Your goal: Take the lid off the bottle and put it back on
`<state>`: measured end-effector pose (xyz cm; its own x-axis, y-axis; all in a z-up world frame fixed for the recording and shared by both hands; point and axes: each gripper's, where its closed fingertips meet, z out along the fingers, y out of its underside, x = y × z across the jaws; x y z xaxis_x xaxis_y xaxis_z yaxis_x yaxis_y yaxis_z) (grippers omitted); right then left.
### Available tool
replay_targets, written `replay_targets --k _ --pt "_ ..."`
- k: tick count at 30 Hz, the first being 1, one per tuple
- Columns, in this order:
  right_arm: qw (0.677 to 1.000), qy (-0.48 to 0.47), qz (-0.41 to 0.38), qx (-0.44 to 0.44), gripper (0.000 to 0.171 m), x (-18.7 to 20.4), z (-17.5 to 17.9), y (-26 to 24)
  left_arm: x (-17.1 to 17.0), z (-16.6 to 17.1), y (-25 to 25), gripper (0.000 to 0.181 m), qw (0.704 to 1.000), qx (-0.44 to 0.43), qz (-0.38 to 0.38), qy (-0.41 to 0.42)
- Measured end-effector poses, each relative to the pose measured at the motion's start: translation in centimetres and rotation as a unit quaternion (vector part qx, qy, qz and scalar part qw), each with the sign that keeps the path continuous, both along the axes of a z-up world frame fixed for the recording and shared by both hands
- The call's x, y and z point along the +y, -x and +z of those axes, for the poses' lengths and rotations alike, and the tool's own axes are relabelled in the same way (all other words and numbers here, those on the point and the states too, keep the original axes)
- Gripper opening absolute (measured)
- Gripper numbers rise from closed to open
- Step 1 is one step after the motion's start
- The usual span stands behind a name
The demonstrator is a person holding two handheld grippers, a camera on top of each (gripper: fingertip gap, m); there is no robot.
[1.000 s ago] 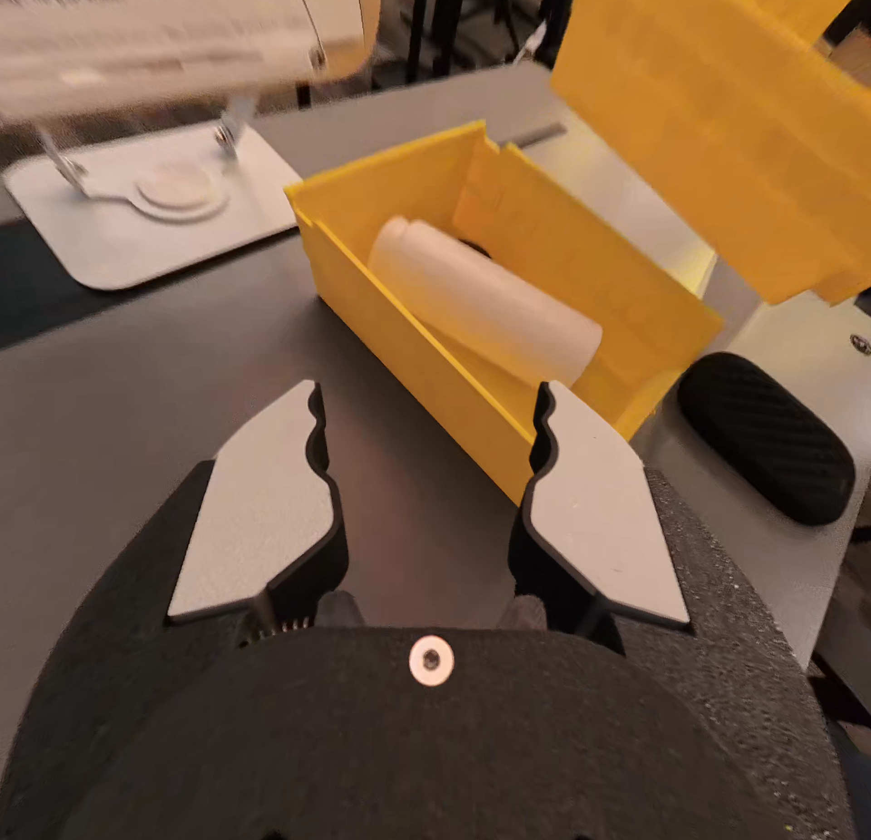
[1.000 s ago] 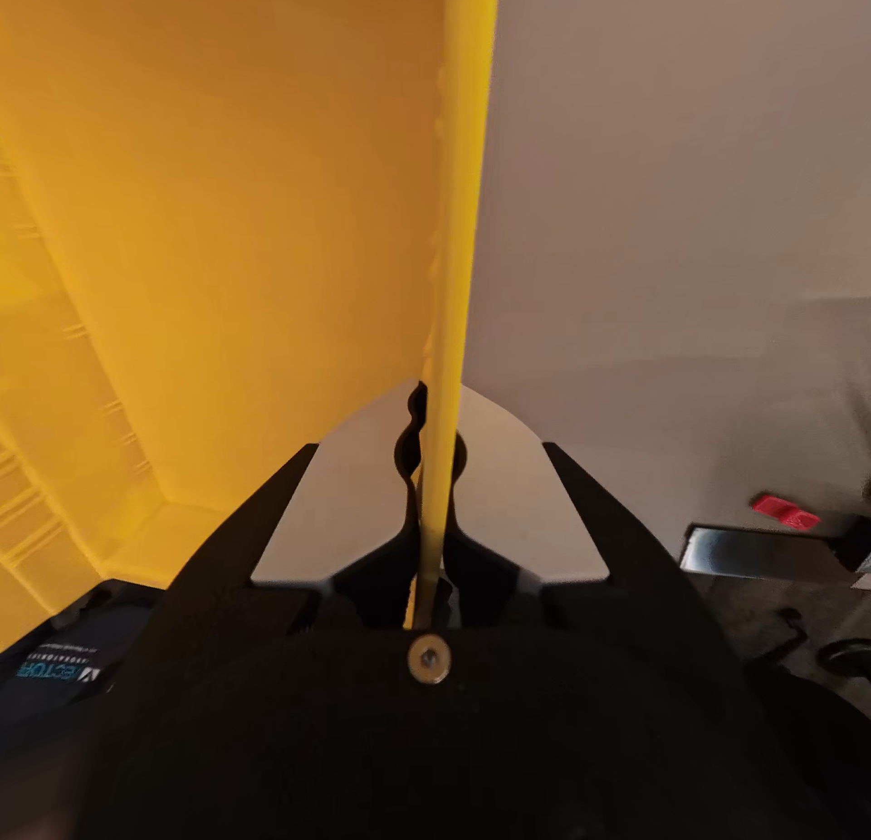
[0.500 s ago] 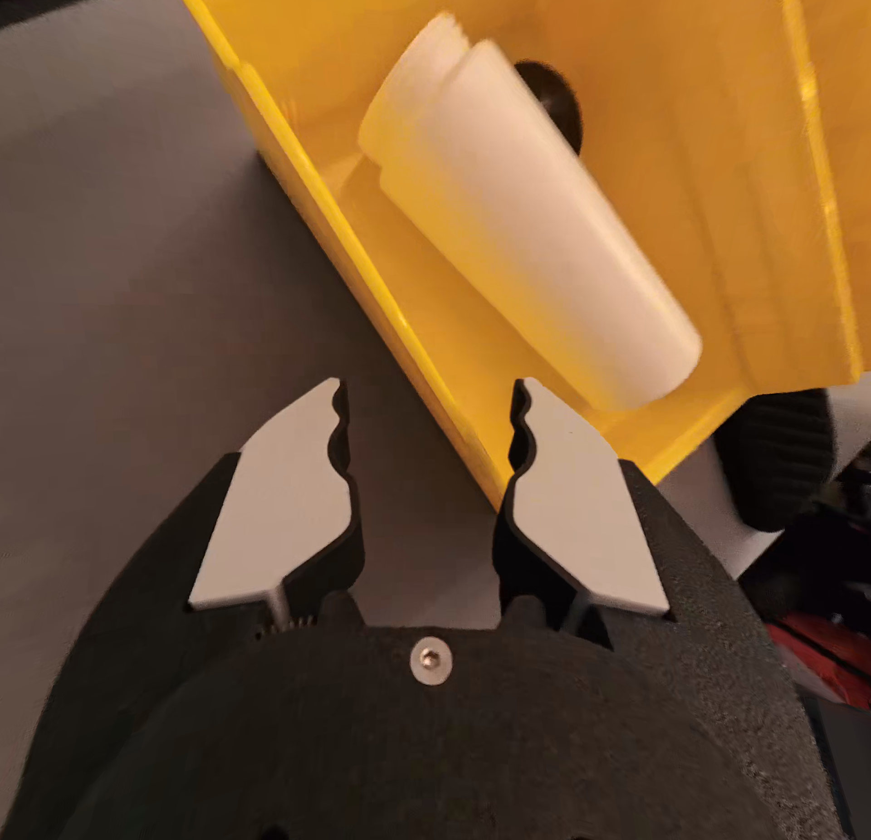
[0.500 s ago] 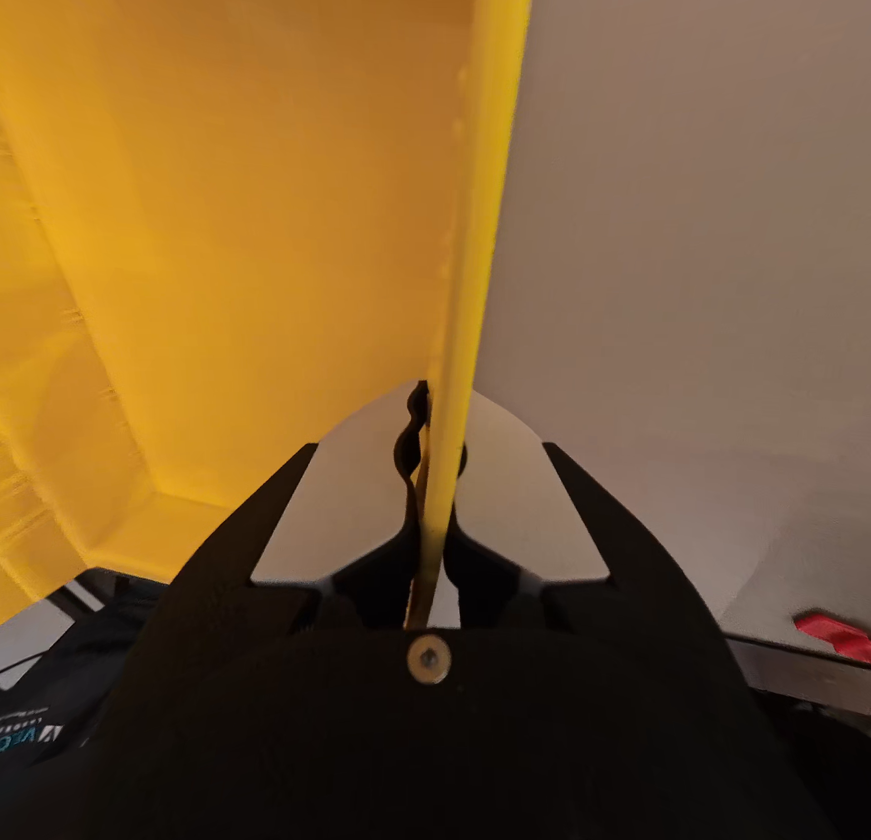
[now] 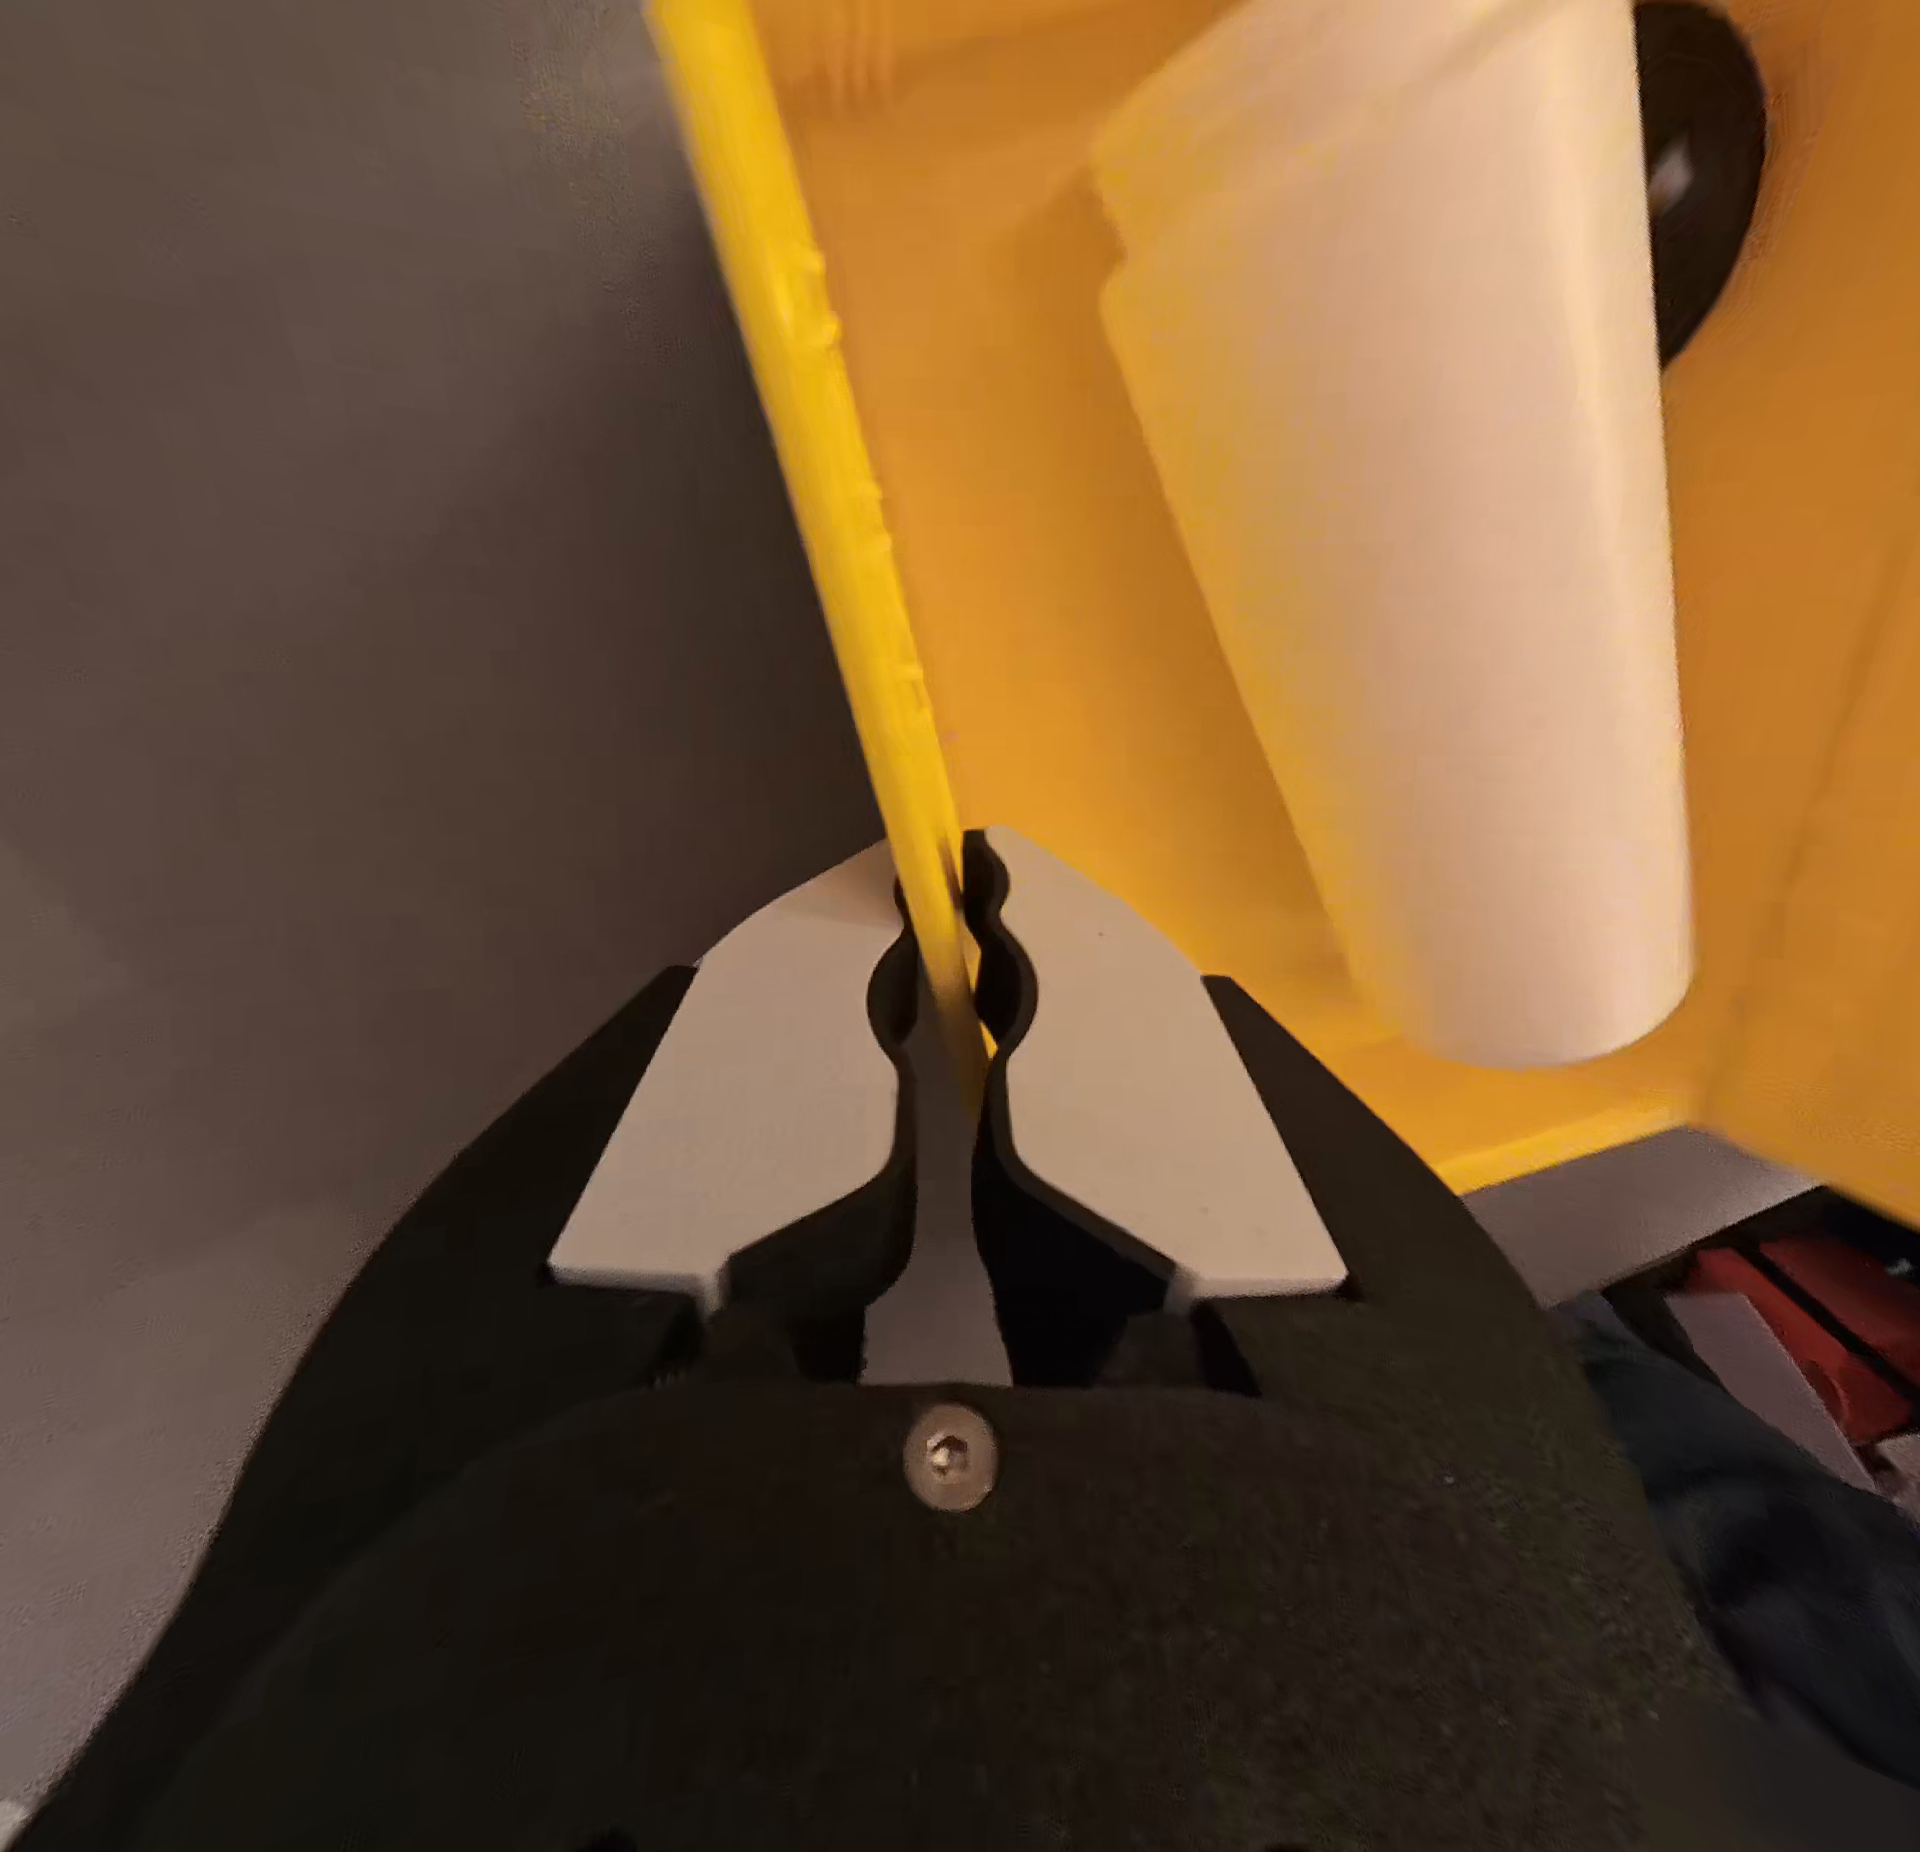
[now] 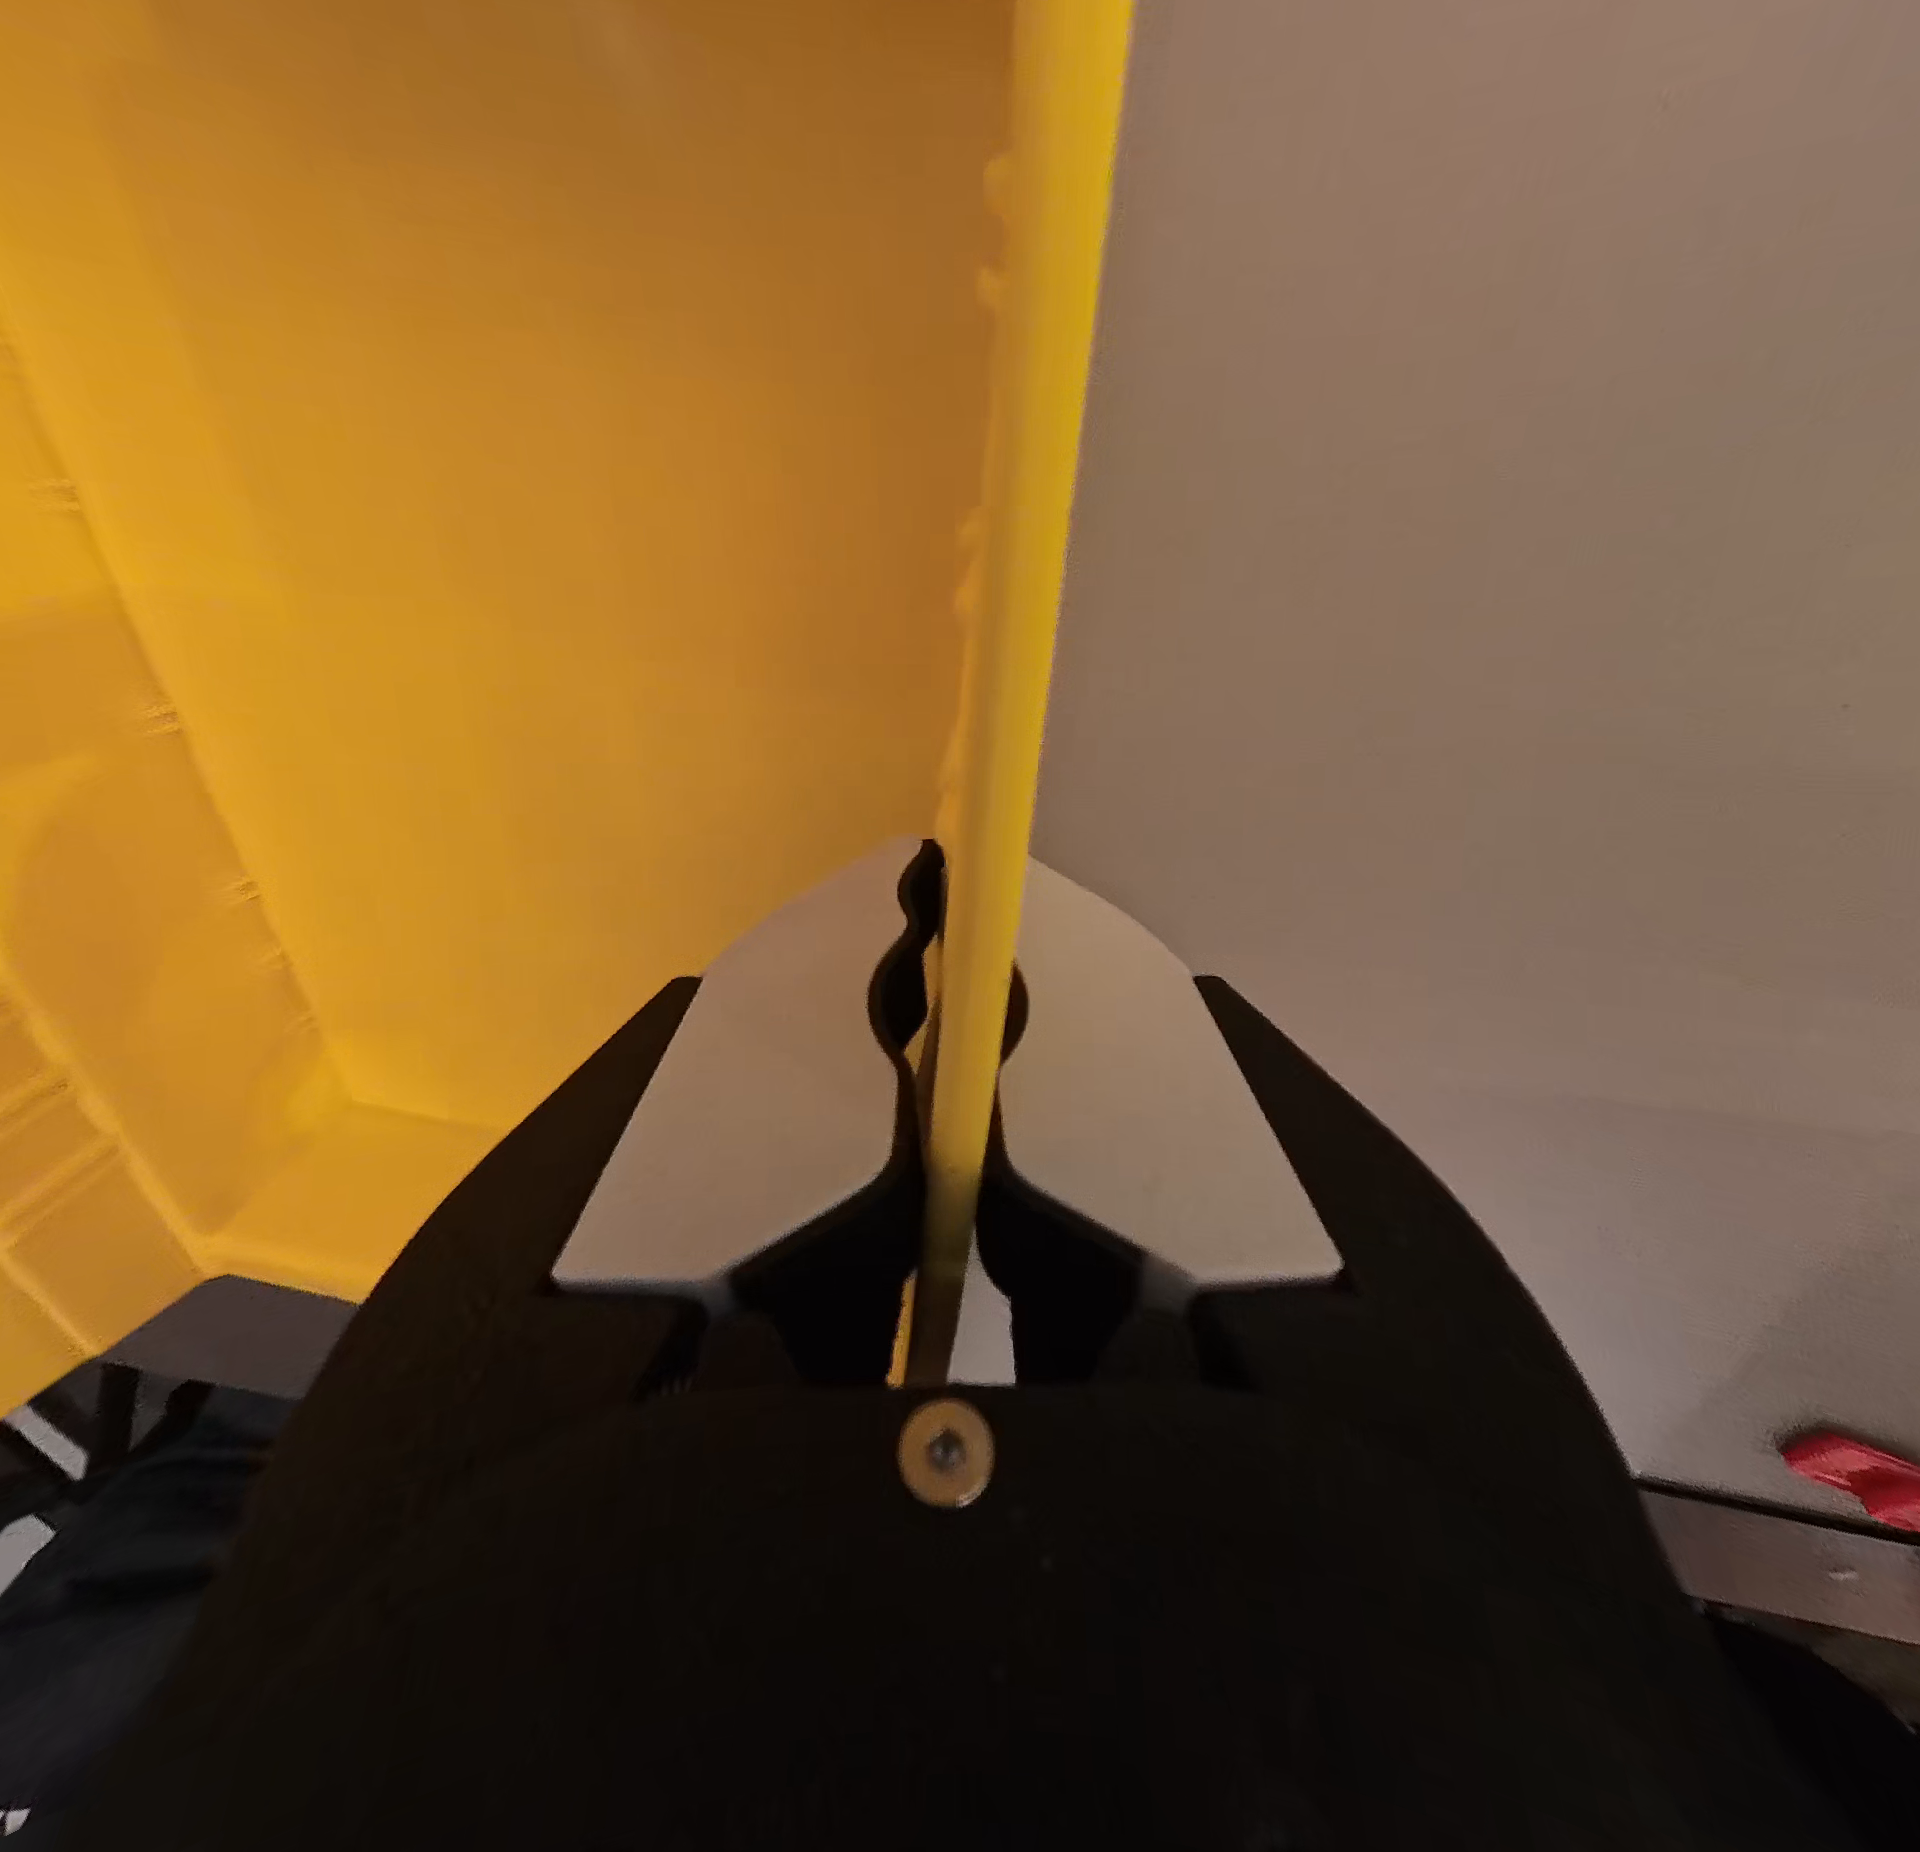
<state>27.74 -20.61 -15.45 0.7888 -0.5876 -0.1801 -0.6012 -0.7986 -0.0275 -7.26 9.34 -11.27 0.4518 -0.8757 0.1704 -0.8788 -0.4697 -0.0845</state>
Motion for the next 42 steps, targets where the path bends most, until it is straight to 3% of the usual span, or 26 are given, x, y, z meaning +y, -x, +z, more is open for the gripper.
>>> replay_targets --k 6,16,24,30,42 --pt "1.0 0.001 0.022 0.007 0.005 1.8 0.0 2.0 4.8 0.1 5.0 0.004 0.998 -0.019 0.061 0.011" --pt "1.0 0.003 0.016 0.007 0.005 4.7 0.1 3.2 13.4 0.4 17.9 0.004 0.985 -0.019 0.174 -0.006" --pt "1.0 0.007 -0.01 0.019 0.005 5.3 0.1 3.6 17.7 0.5 26.3 0.004 0.974 -0.021 0.223 -0.021" --pt "1.0 0.009 0.007 0.008 0.004 5.9 0.2 4.1 19.7 0.6 28.6 0.004 0.971 -0.036 0.232 -0.036" --pt "1.0 0.015 0.024 0.003 0.004 5.8 0.2 3.9 20.6 0.6 28.5 0.003 0.975 -0.042 0.213 -0.058"
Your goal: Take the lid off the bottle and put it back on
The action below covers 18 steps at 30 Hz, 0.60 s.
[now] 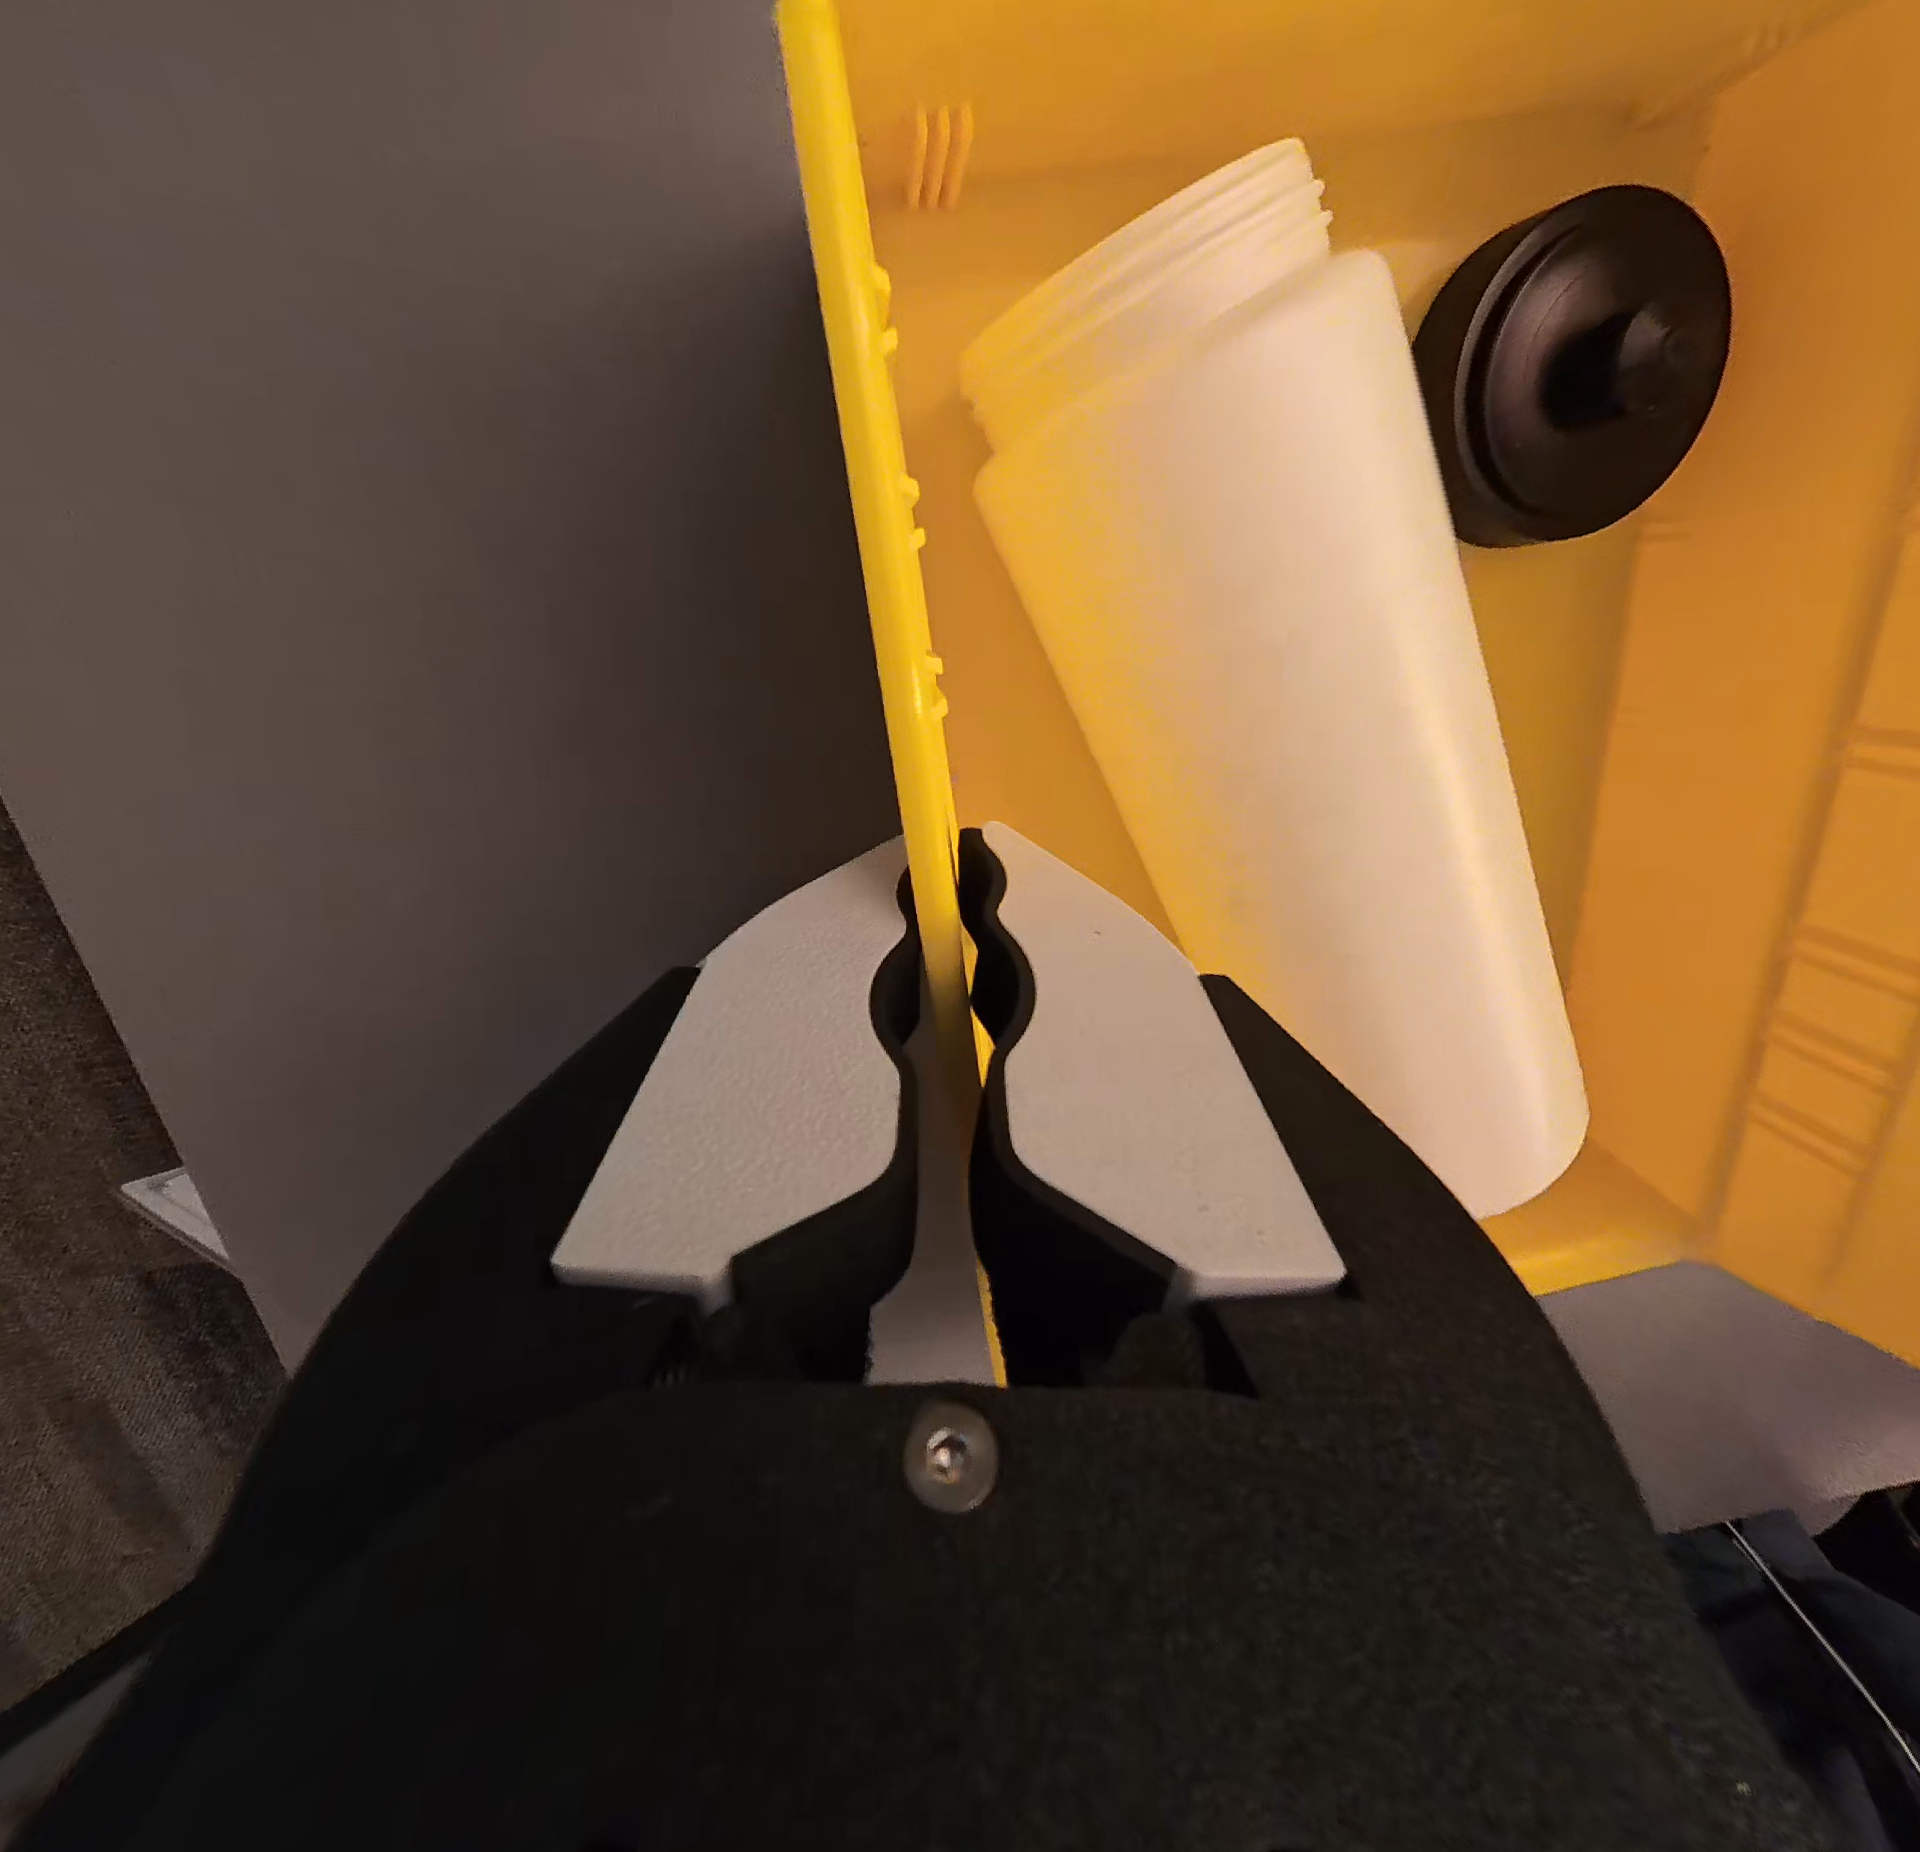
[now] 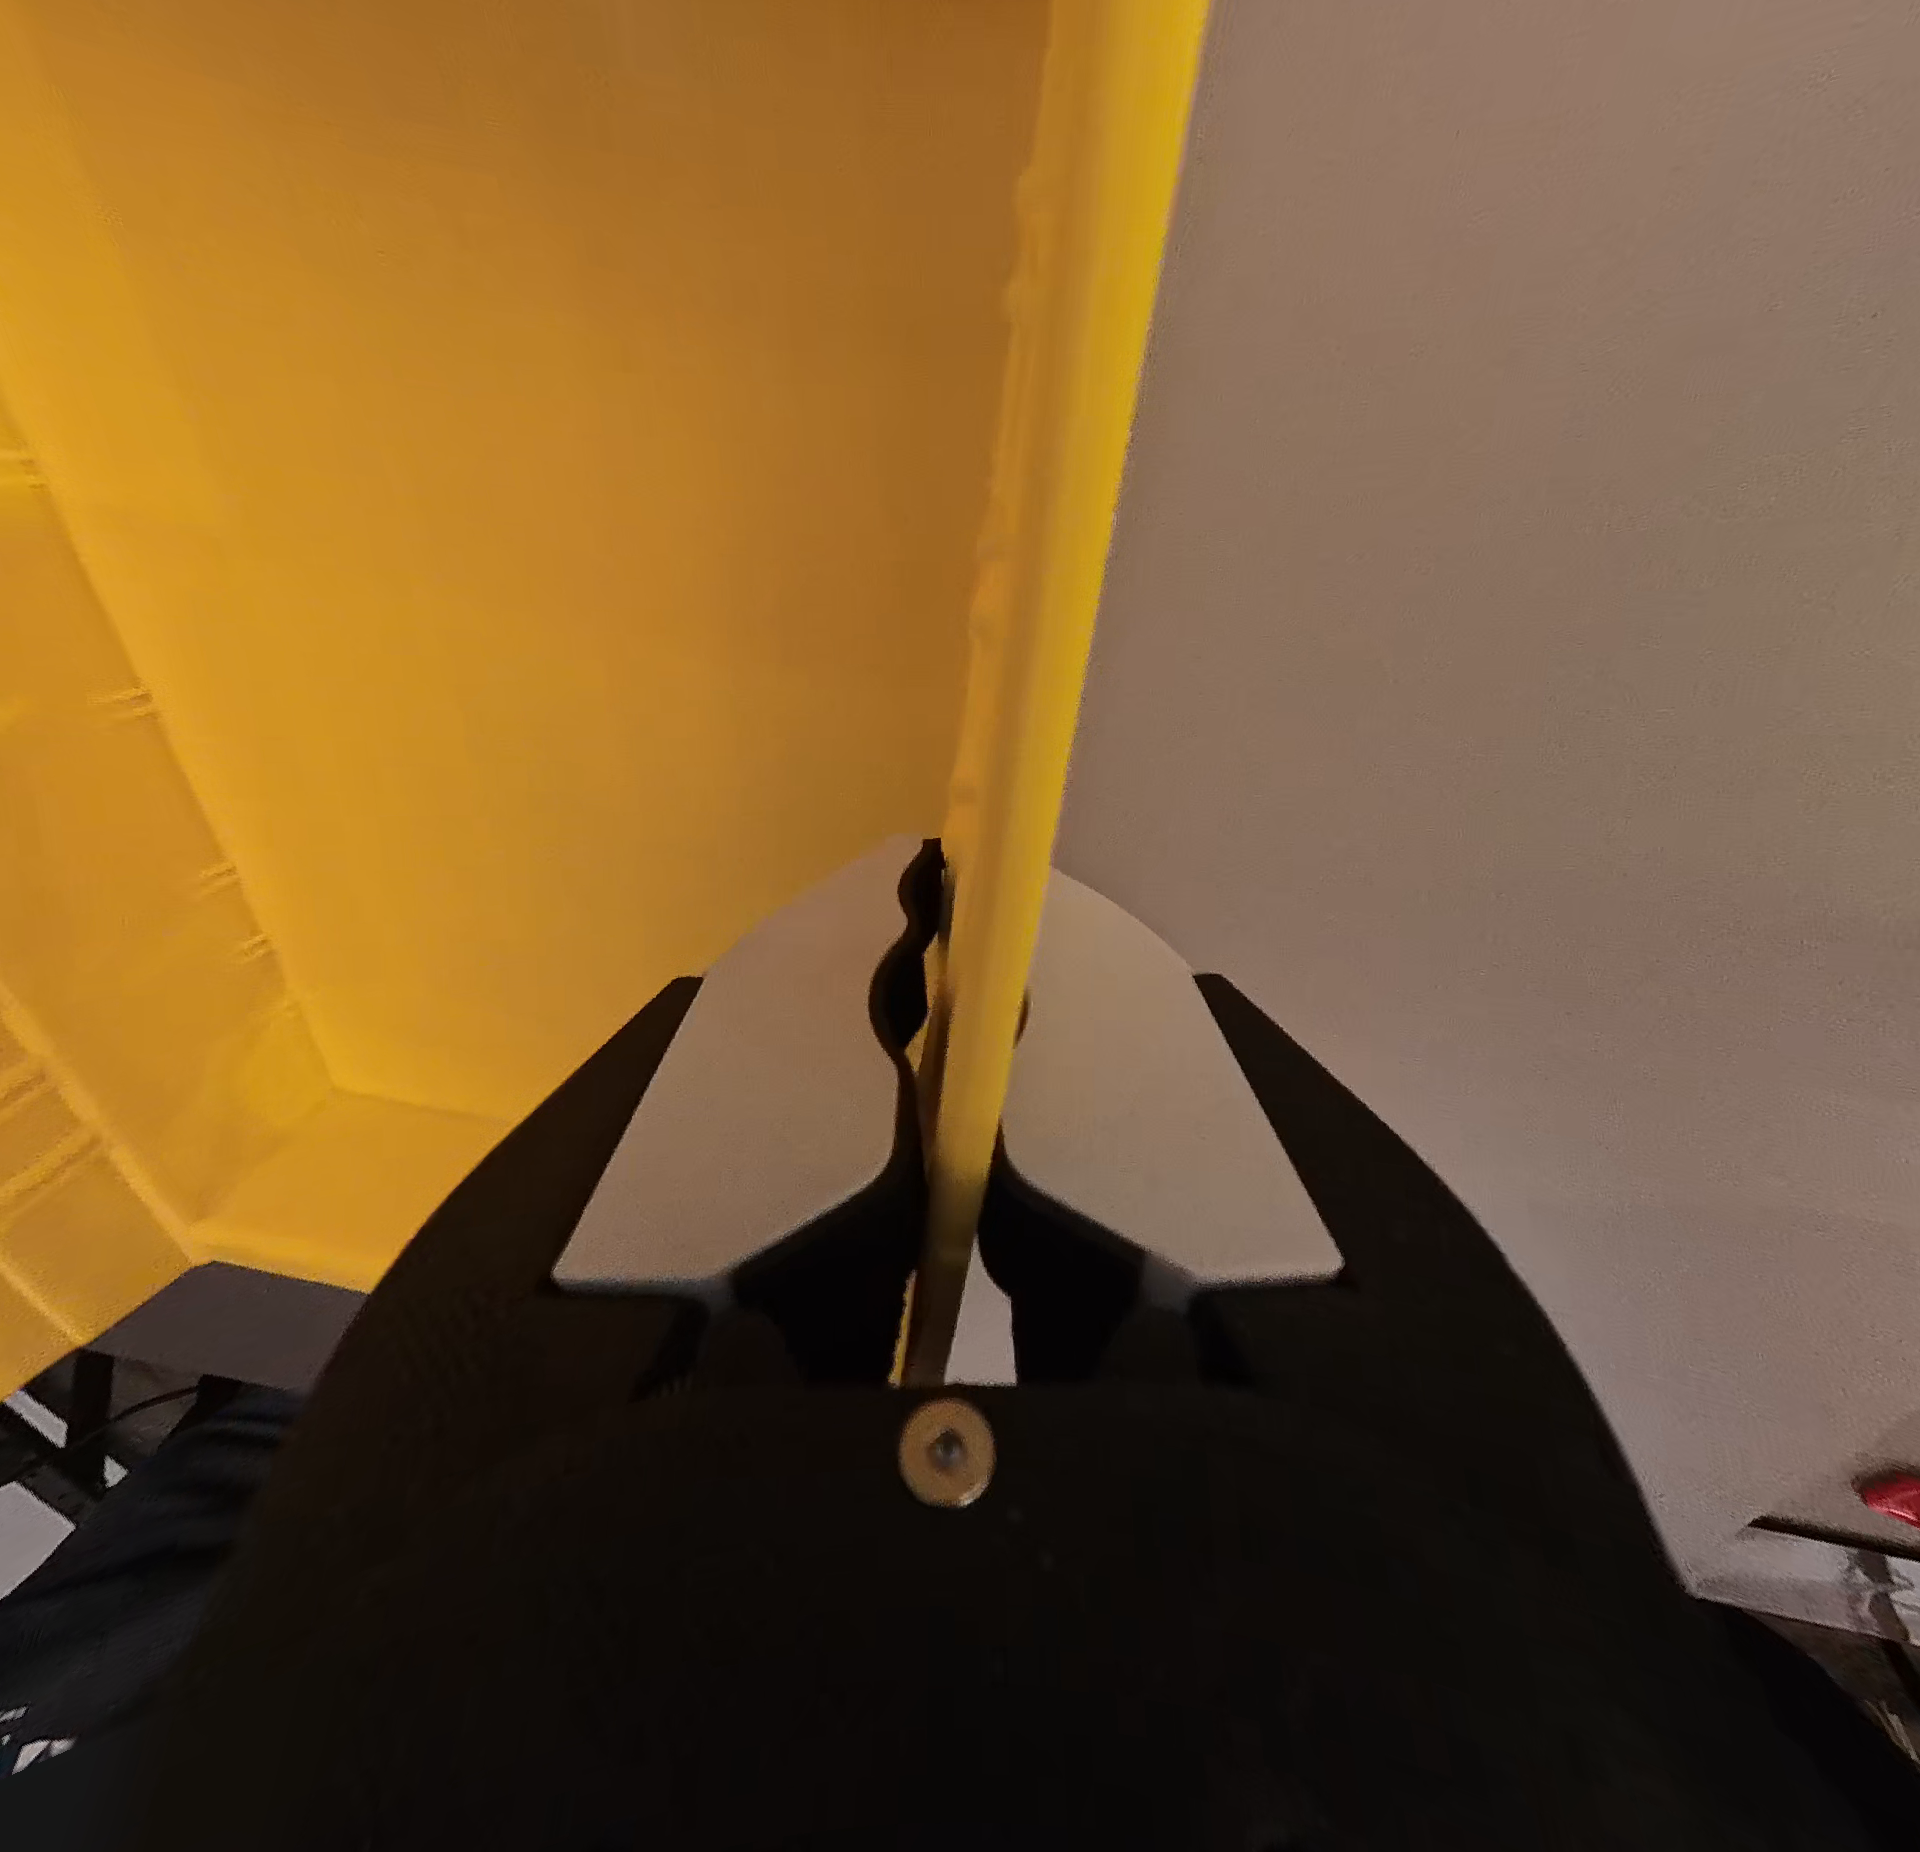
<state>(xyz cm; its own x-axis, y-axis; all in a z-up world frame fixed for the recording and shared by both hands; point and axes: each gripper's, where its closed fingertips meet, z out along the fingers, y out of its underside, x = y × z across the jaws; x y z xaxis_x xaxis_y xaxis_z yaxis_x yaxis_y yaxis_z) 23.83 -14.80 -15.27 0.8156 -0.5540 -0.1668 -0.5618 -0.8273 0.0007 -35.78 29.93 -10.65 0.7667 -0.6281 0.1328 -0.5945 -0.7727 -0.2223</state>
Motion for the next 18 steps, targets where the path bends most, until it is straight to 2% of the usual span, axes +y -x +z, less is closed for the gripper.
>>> replay_targets --k 18 --pt "0.999 0.008 0.031 0.004 0.005 -1.5 0.0 0.3 0.6 0.0 -1.2 0.005 0.998 -0.007 -0.047 -0.051"
